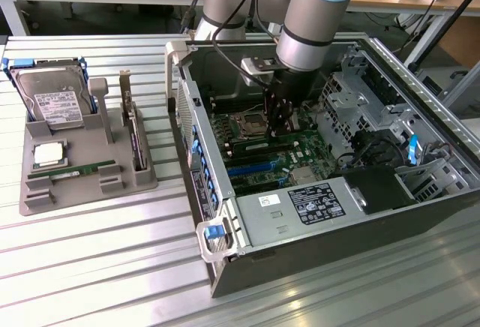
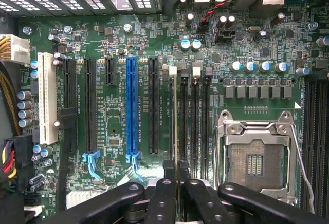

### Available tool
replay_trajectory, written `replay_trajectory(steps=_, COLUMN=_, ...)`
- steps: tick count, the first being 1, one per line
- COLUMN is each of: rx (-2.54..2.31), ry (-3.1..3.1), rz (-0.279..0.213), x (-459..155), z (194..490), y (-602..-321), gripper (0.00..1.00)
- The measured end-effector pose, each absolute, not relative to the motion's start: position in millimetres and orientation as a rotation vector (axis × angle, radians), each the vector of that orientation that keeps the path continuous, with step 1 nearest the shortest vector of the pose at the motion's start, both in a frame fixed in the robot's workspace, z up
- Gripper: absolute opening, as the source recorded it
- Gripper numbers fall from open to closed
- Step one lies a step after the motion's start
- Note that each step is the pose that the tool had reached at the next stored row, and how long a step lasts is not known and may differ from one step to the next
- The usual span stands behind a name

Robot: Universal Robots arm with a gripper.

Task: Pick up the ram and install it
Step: 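Insert the ram into the slot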

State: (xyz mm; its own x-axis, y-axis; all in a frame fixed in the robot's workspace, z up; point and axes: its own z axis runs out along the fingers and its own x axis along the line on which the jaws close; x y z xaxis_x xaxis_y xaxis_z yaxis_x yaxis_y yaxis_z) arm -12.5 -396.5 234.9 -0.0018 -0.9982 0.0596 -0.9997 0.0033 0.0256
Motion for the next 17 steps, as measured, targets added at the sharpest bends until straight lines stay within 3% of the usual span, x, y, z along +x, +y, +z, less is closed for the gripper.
replay_trajectory(steps=17, rx=2.163, ry=-2.195, rz=0.038, x=-12.5, z=234.6, y=-397.4, gripper=0.12)
